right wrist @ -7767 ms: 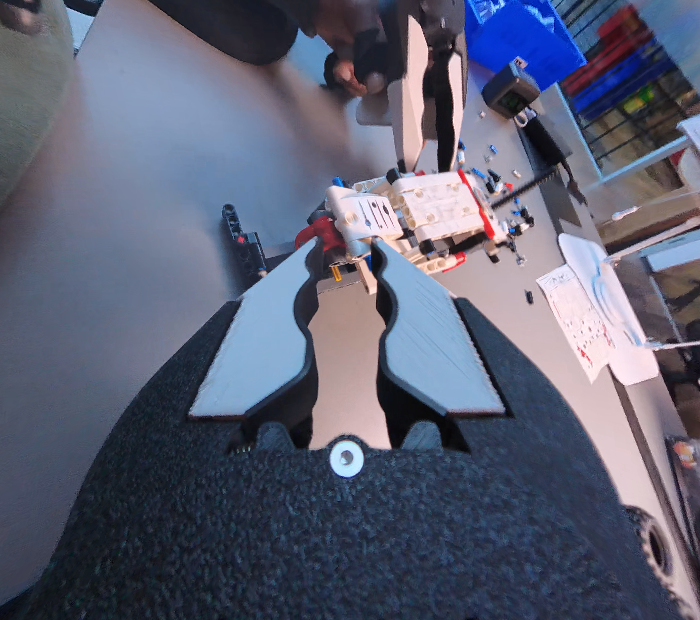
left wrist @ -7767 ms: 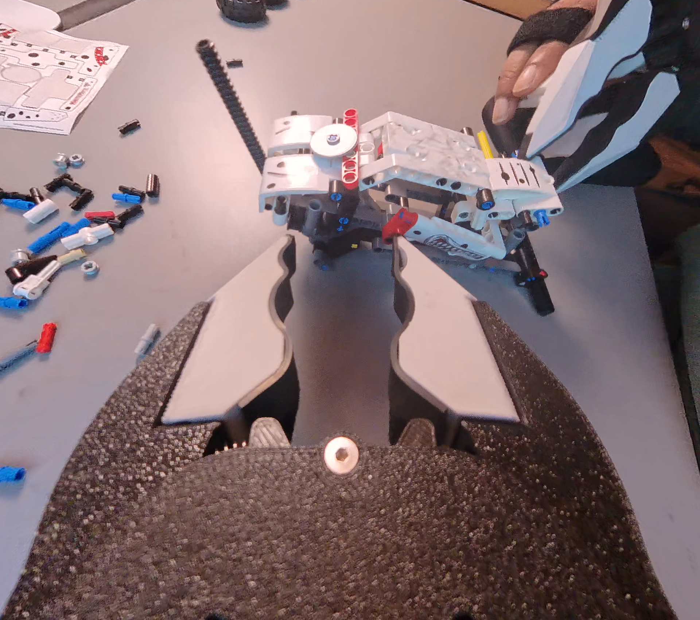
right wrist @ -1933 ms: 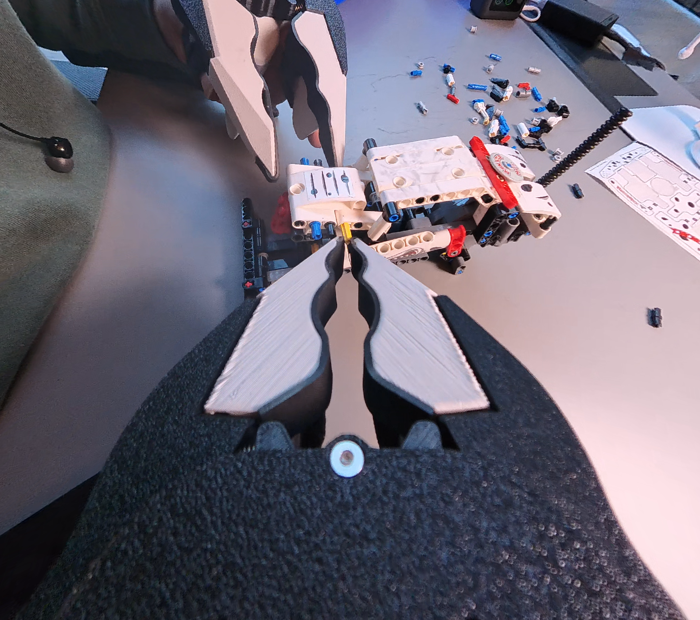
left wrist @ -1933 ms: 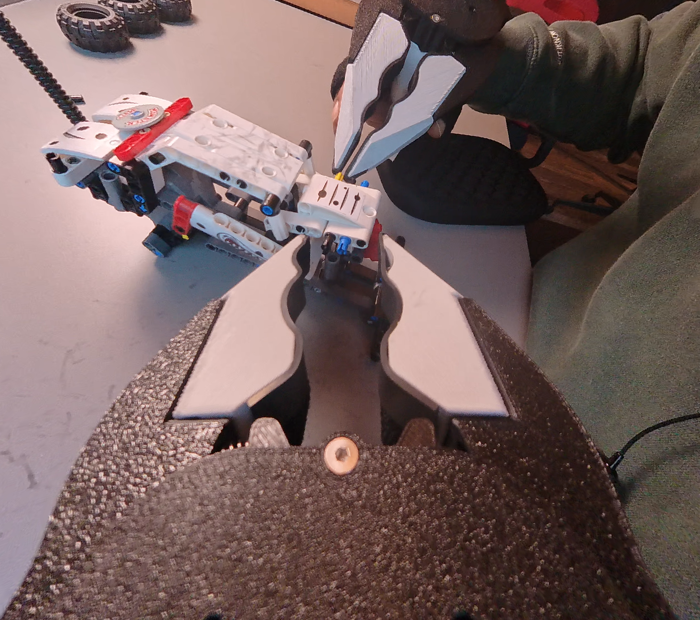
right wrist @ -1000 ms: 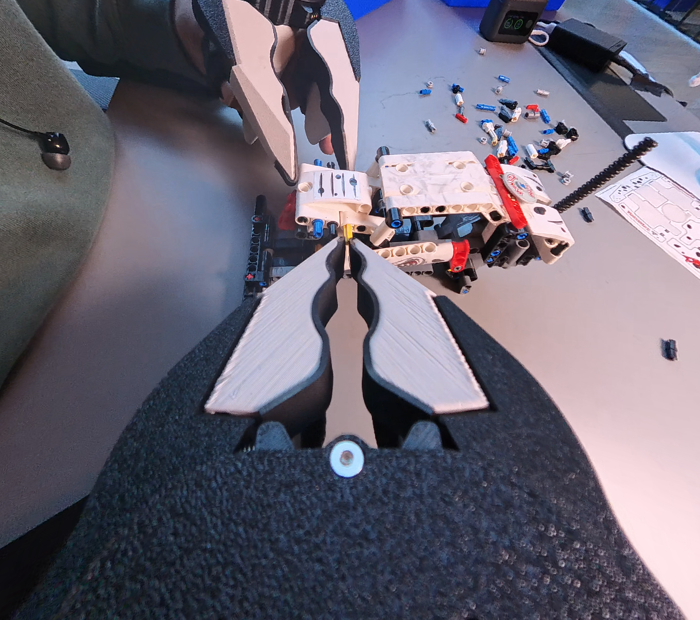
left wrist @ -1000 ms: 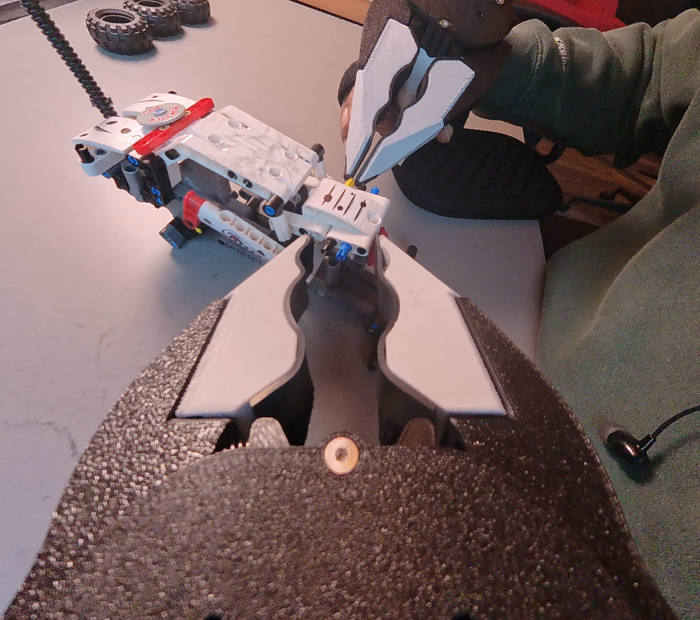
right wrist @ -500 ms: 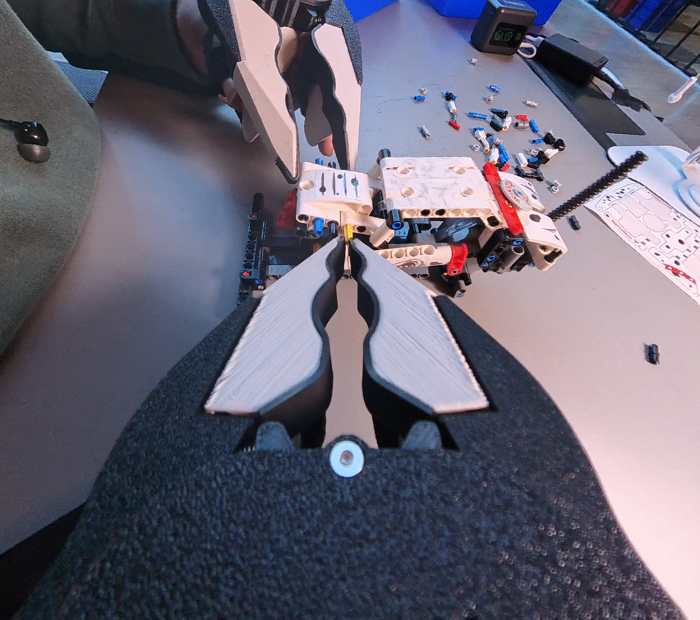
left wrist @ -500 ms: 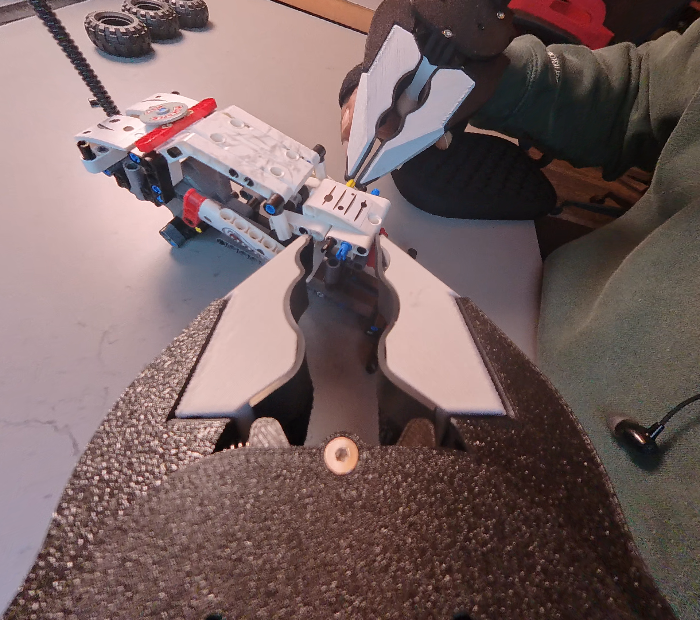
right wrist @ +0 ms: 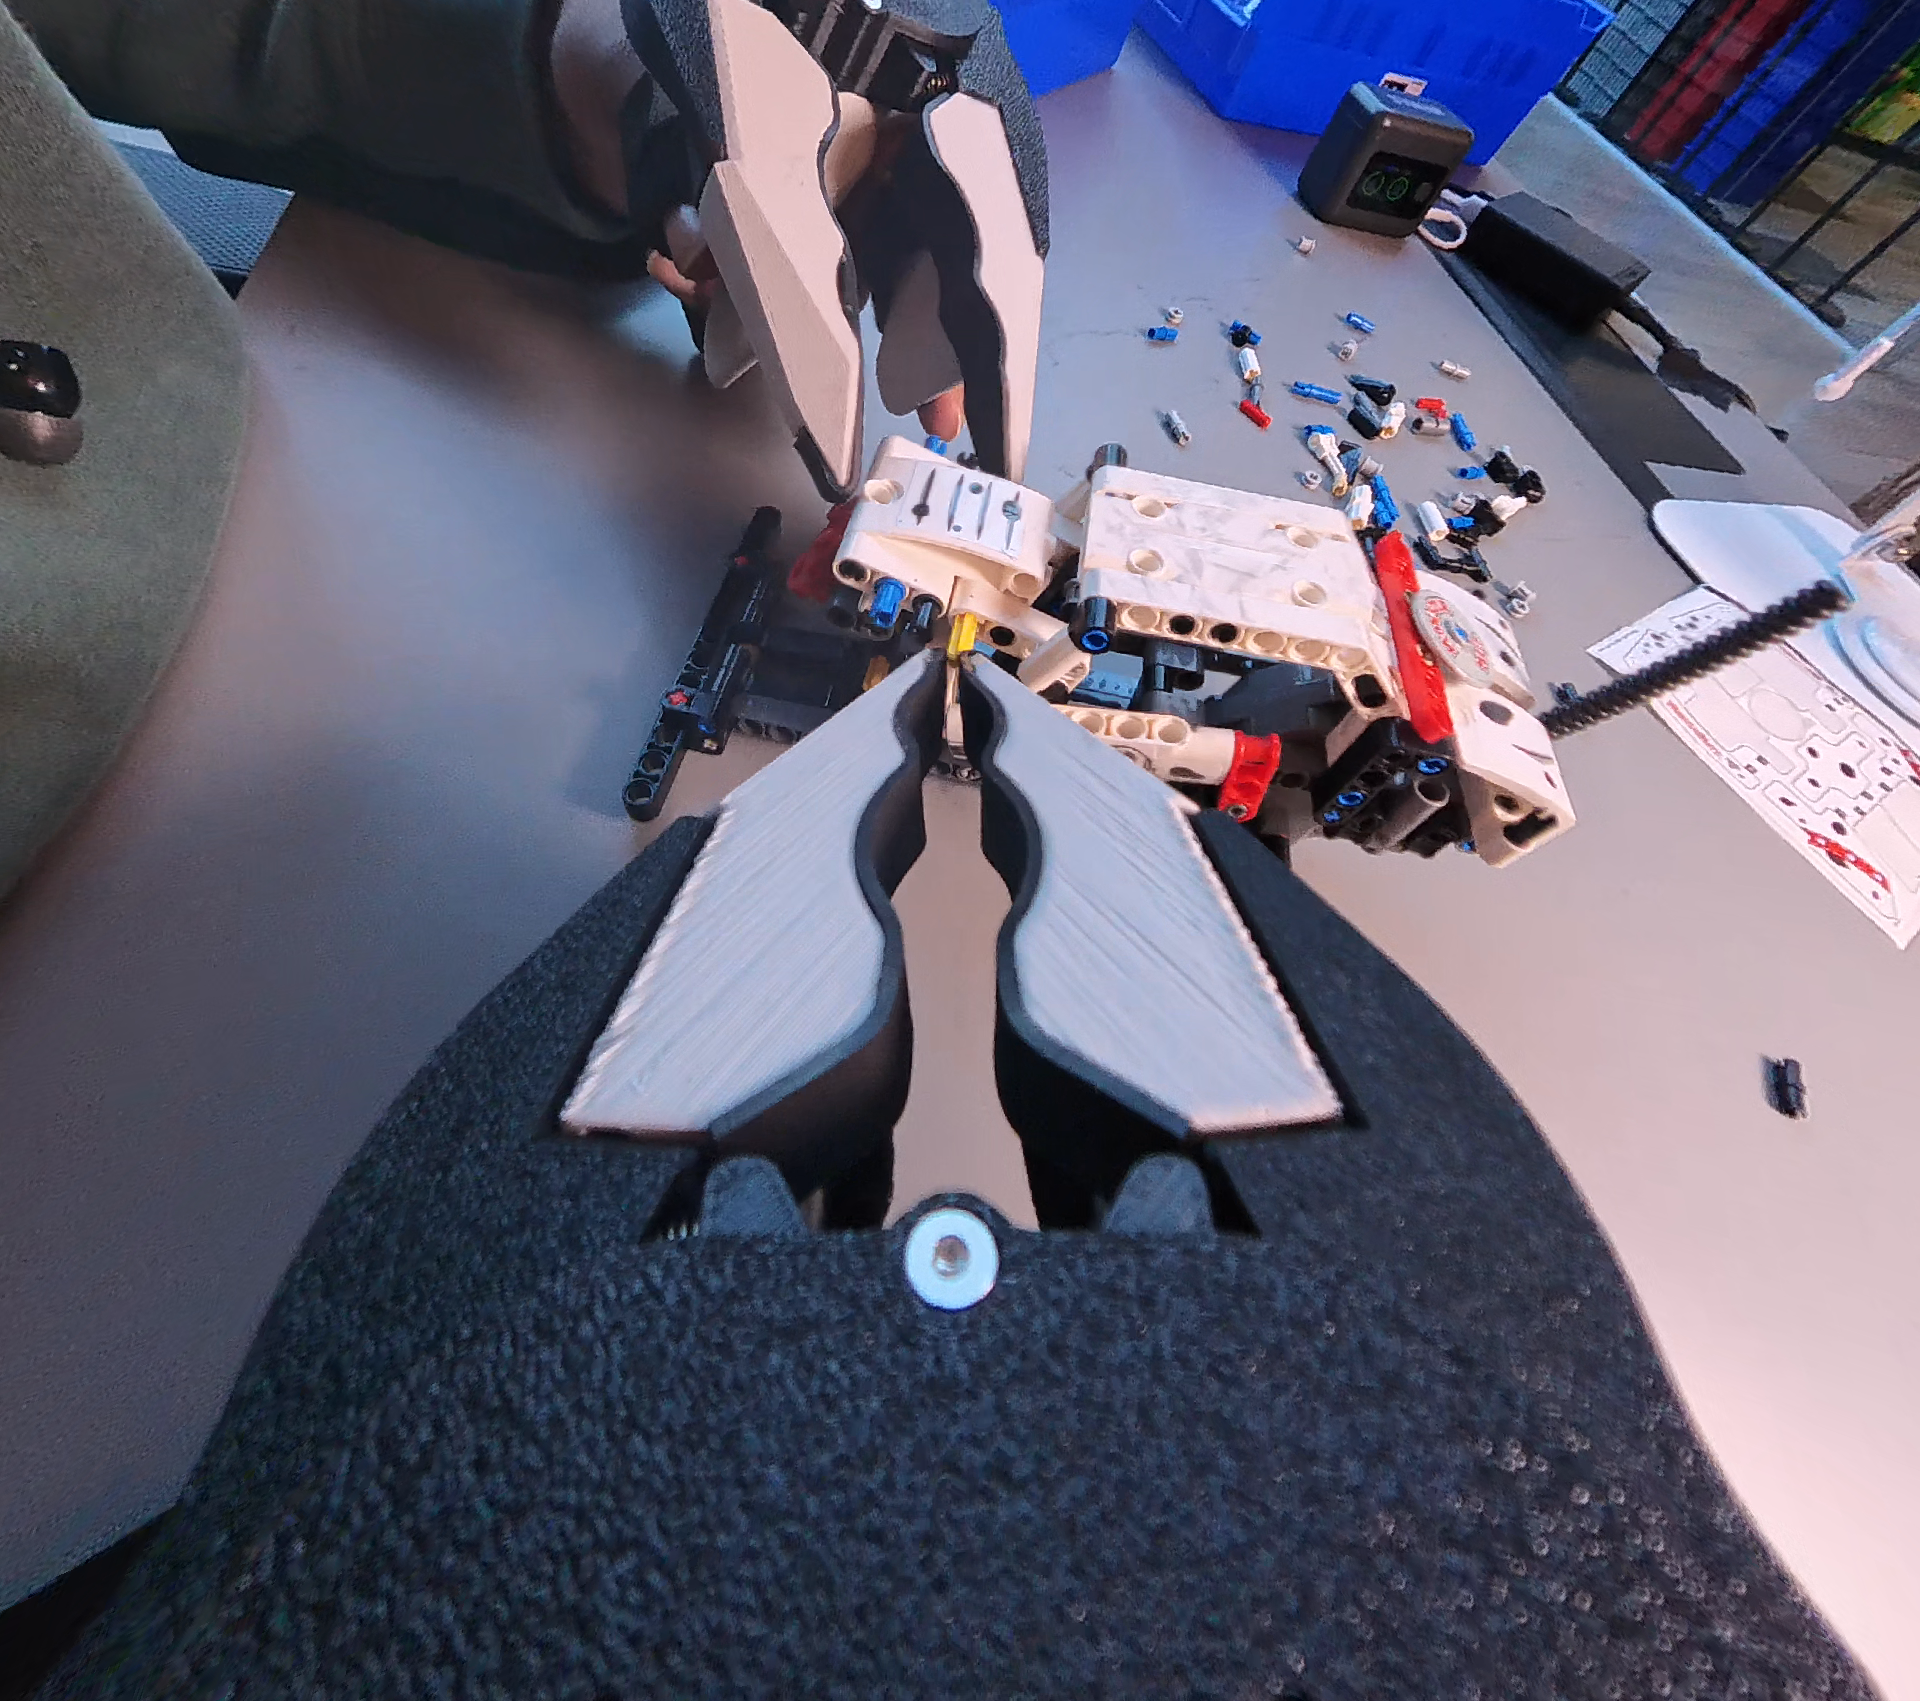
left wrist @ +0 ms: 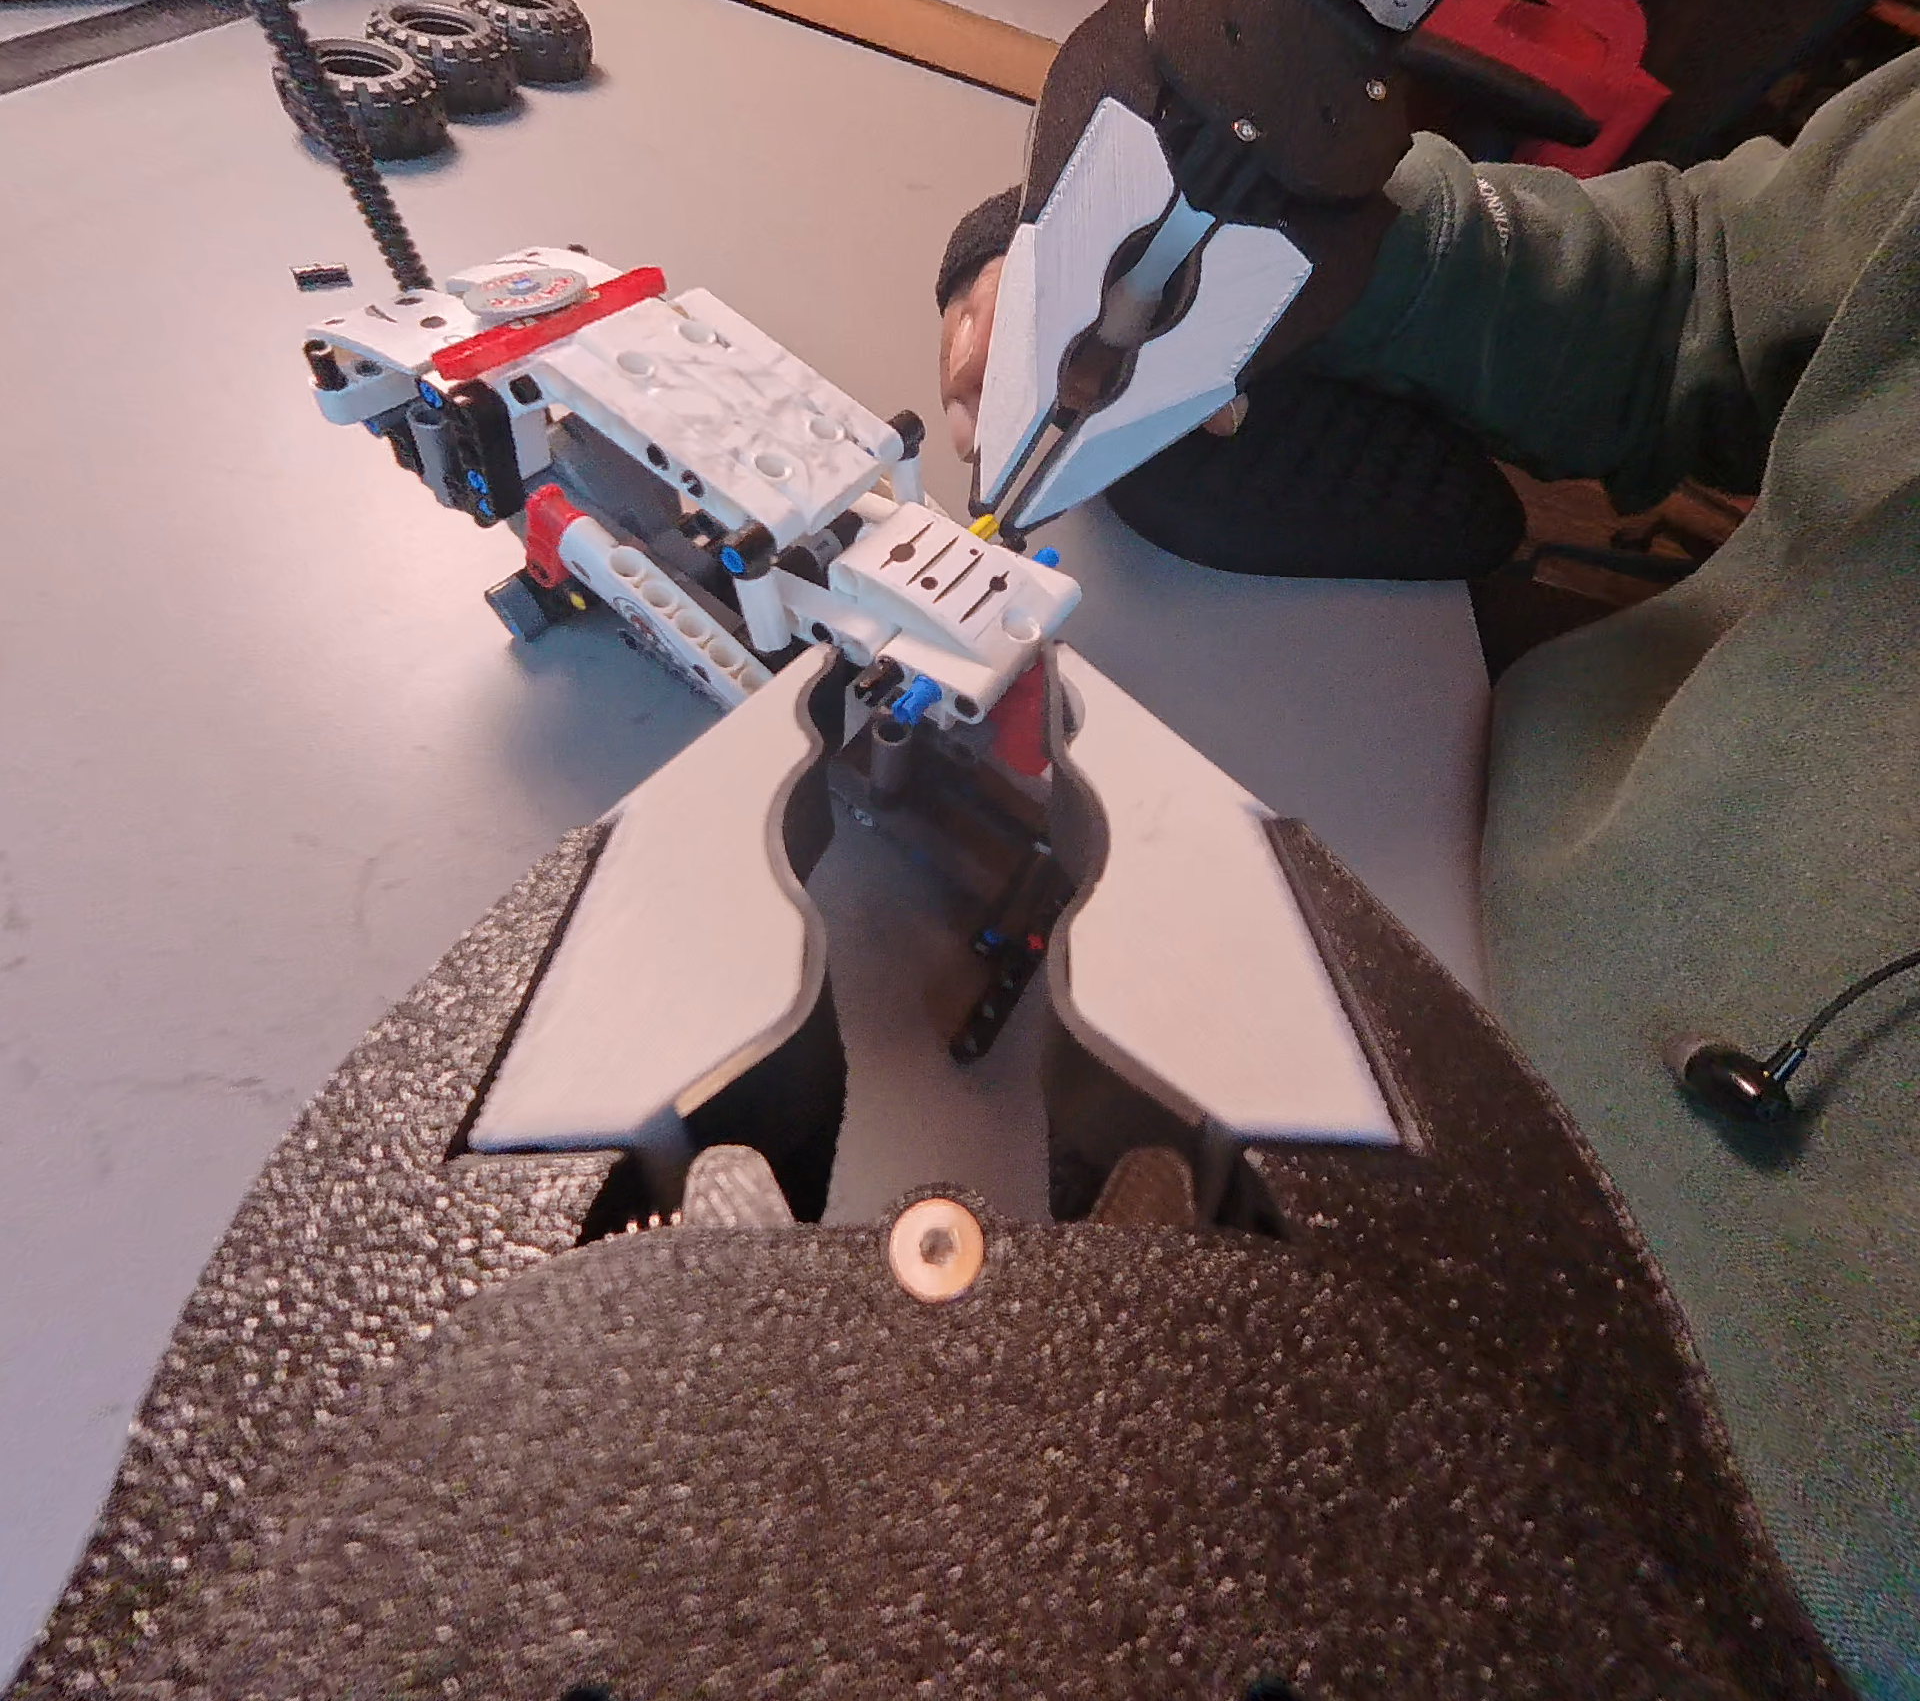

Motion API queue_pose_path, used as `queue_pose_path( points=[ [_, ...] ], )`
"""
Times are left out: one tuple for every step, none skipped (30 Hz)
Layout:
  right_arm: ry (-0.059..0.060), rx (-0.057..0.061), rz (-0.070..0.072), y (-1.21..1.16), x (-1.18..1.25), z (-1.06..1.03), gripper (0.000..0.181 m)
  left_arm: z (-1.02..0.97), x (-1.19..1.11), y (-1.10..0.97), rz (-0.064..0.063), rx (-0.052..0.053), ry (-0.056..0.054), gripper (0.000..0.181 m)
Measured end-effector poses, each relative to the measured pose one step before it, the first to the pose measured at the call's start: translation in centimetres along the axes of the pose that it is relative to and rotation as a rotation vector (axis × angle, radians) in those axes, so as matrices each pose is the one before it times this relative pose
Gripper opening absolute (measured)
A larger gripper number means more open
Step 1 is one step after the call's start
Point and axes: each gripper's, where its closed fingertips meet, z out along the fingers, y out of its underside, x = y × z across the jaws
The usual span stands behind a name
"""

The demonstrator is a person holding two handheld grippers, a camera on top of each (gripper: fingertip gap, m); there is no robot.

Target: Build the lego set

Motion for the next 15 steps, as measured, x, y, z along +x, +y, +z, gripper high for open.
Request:
queue_pose_path(
  points=[
    [0.0021,0.0048,-0.0045,-0.056,-0.017,0.139,0.002,-0.103,-0.021,0.022,0.0019,-0.0002,0.0025,0.039],
    [0.0031,0.0046,-0.0062,-0.062,-0.023,0.139,0.002,-0.095,0.009,0.019,-0.0008,0.0004,0.0044,0.042],
    [0.005,0.0048,-0.0057,-0.054,-0.006,0.136,0.002,-0.09,-0.022,0.002,-0.0026,0.0012,0.0032,0.043],
    [0.0045,0.0054,-0.003,-0.046,0.0,0.125,0.002,-0.076,-0.063,-0.001,-0.0024,0.0017,0.001,0.045],
    [0.0039,0.004,-0.0011,-0.047,0.005,0.129,0.002,-0.063,-0.08,-0.007,-0.0013,0.0013,-0.0014,0.045],
    [0.0042,0.0029,-0.0009,-0.046,0.022,0.111,0.002,-0.053,-0.092,0.001,-0.0003,0.0013,-0.0022,0.046],
    [0.0049,0.002,-0.0009,-0.037,0.023,0.108,0.002,-0.051,-0.104,-0.007,-0.0001,0.0012,-0.0036,0.047],
    [0.0057,0.0026,-0.001,-0.046,0.02,0.131,0.002,-0.039,-0.13,-0.005,-0.0007,0.0014,-0.0052,0.047],
    [0.0047,0.0034,-0.0011,-0.035,-0.009,0.126,0.003,-0.04,-0.129,-0.002,-0.0009,0.0012,-0.0052,0.048],
    [0.0036,0.0044,-0.0011,-0.046,-0.013,0.105,0.003,-0.046,-0.115,-0.015,-0.0006,0.0018,-0.0046,0.048],
    [0.0035,0.0046,0.0002,-0.037,-0.014,0.114,0.004,-0.009,-0.104,0.0,-0.001,0.0013,-0.0045,0.049],
    [0.0033,0.0044,0.0,-0.052,-0.026,0.125,0.004,0.002,-0.126,-0.001,-0.0009,0.001,-0.0061,0.049],
    [0.004,0.0034,-0.0011,-0.044,-0.014,0.097,0.004,-0.016,-0.143,-0.014,0.0013,0.0014,-0.0084,0.049],
    [0.0038,0.0016,-0.0014,-0.012,-0.014,0.096,0.005,-0.021,-0.098,0.011,0.001,0.0003,-0.0051,0.049],
    [0.0046,0.0005,-0.0036,-0.032,0.007,0.06,0.005,-0.006,-0.089,-0.006,-0.0012,0.0017,-0.0035,0.049]
  ],
)
